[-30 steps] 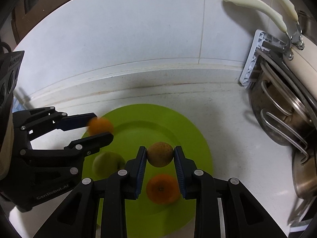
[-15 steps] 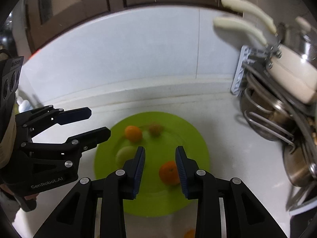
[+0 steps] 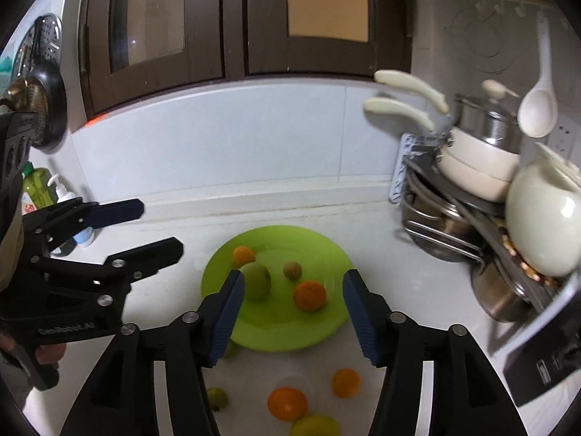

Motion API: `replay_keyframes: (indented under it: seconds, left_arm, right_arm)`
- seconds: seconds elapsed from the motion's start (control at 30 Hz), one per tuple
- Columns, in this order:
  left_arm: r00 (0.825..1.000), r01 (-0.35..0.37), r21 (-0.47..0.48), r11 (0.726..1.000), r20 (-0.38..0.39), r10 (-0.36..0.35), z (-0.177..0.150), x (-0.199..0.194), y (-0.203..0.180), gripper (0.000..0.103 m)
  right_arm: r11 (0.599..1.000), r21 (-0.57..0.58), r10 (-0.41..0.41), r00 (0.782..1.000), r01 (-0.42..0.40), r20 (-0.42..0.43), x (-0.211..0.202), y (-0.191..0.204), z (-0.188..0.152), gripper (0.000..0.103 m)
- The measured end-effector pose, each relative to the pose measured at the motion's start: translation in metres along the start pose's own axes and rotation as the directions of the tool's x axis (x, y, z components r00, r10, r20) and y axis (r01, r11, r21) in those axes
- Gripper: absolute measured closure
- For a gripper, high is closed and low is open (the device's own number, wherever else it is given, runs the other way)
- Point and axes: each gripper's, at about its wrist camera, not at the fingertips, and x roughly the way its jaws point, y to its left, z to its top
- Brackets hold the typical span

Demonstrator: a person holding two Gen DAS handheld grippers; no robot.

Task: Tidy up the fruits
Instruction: 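Open left gripper to drop the large orange onto the plate, then grasp the large yellow-green fruit with right gripper while left grasps a green apple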

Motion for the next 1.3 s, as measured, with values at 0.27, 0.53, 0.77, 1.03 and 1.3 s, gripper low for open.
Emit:
replay_keyframes:
  seconds: [0.27,0.53,0.77,1.03,1.3]
  left_arm:
    - [1.000,-0.011,-0.017,1.000,0.016,0.011,-0.017,-0.035,-0.017,0.015]
    - [1.000,-0.018,-0.014,1.000,-0.015,0.018,-0.041,-0.045,-0.034,0.014]
    - [0.996,-0.006,-0.027,1.000,-0.090,0.003,-0.069,-0.036,-0.045,0.014]
    - [0.986,0.016,-0.026,1.000,-0.163,-0.020,-0.098,-0.015,-0.051,0.015]
    - [0.972,0.039,-0.025,0.999,-0.230,-0.044,-0.118,0.009,-0.053,0.016]
  right_arm:
    - [1.000,-0.002,-0.025,0.999,0.025,0.028,-0.042,0.007,-0.023,0.035]
    - [1.000,0.016,-0.025,1.000,0.025,0.005,-0.057,0.005,-0.048,0.034]
    - [0.999,0.035,-0.020,0.998,0.022,-0.054,-0.054,-0.002,-0.074,0.034]
    - [0.999,0.028,-0.022,0.989,0.026,-0.145,-0.035,-0.005,-0.105,0.034]
    - [0.998,0.041,-0.027,0.971,0.037,-0.237,-0.013,-0.010,-0.131,0.034]
